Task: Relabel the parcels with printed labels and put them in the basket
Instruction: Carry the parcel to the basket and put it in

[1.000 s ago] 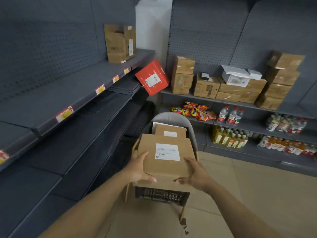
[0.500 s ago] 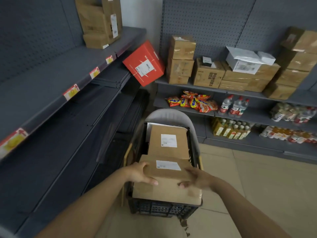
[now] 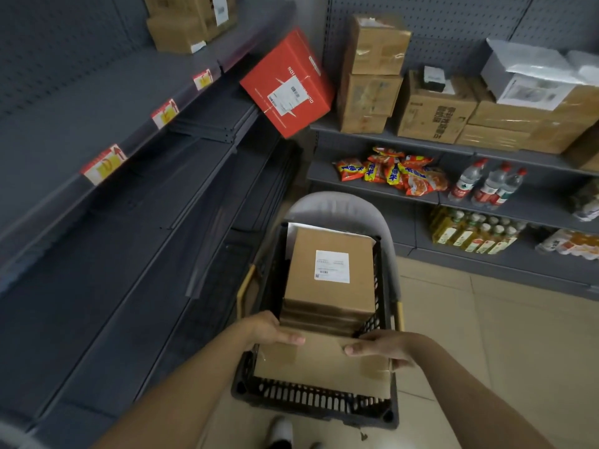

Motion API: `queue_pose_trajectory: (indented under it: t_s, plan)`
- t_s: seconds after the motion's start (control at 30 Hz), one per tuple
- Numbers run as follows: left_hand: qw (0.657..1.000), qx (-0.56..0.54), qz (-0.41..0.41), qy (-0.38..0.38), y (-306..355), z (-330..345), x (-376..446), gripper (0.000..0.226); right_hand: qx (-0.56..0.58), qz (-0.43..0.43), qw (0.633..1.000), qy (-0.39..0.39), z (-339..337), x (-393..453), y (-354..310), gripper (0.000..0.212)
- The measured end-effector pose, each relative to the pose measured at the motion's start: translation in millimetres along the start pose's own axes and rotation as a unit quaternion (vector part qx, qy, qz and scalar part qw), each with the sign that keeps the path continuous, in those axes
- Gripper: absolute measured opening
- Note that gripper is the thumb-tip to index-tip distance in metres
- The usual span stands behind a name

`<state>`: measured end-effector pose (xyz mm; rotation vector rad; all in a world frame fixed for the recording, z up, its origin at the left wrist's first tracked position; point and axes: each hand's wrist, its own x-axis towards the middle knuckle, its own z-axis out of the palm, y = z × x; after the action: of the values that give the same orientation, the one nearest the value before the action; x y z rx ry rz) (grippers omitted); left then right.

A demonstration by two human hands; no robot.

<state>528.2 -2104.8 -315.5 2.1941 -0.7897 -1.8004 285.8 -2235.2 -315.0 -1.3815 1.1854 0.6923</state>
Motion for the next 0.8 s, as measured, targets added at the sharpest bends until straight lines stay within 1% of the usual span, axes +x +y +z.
queue_pose_trajectory:
  t_s: [0.03,0.1,0.17,0.2,0.27,0.3,0.37,0.4,0.43,0.47,0.53,0.57,0.63,0.73,0.8]
  plan:
    - [1.000,-0.016,0.000,0.000,0.3,-1.4,9.1,0.055,0.010,0.000,1.000,0.005,-2.9,7.4,-1.3,0.117]
    - [0.999,-0.047,0.008,0.009,1.0,-4.3,28.3,0.069,0.031,-0.001,0.999,0.024,-8.6,22.4,-2.3,0.119]
    - [0.998,-0.065,-0.001,0.025,2.4,-7.7,46.0,0.082,0.059,0.010,0.997,0.046,-12.2,34.6,-4.8,0.119]
    - [0.997,-0.068,-0.006,0.031,3.2,-9.0,54.2,0.081,0.074,0.013,0.995,0.057,-13.5,40.0,-6.0,0.115]
    - [0.996,-0.084,-0.007,0.038,3.7,-11.8,69.3,0.073,0.110,0.014,0.990,0.083,-14.1,50.6,-7.9,0.095]
    - [0.994,-0.095,-0.007,0.044,4.1,-13.2,76.8,0.078,0.127,0.007,0.987,0.096,-15.7,57.3,-8.5,0.084]
    - [0.992,-0.106,-0.022,0.061,3.7,-14.7,87.4,0.102,0.151,-0.017,0.982,0.116,-18.5,69.5,-10.4,0.060]
    - [0.992,-0.105,-0.025,0.071,3.0,-15.2,91.4,0.109,0.154,-0.021,0.981,0.119,-18.2,74.6,-11.1,0.053]
    - [0.991,-0.103,-0.026,0.081,1.7,-15.4,96.0,0.111,0.151,-0.019,0.981,0.119,-17.7,78.6,-11.3,0.053]
    - [0.991,-0.099,-0.028,0.087,0.9,-15.0,99.8,0.109,0.150,-0.012,0.982,0.117,-16.5,81.8,-10.9,0.061]
    - [0.991,-0.086,-0.031,0.093,2.2,-13.6,106.8,0.102,0.163,0.004,0.979,0.125,-13.9,88.8,-9.9,0.087]
    - [0.991,-0.084,-0.034,0.096,3.2,-12.5,110.5,0.098,0.173,0.010,0.976,0.131,-12.5,92.0,-9.9,0.094]
    - [0.990,-0.085,-0.039,0.104,4.6,-8.6,117.3,0.093,0.201,0.024,0.968,0.146,-11.9,100.8,-9.2,0.099]
    - [0.987,-0.090,-0.045,0.124,3.1,0.2,128.8,0.101,0.211,0.038,0.962,0.168,-10.1,114.8,-7.6,0.102]
    - [0.984,-0.106,-0.050,0.136,0.5,6.0,136.2,0.105,0.206,0.049,0.957,0.196,-8.3,124.4,-6.8,0.098]
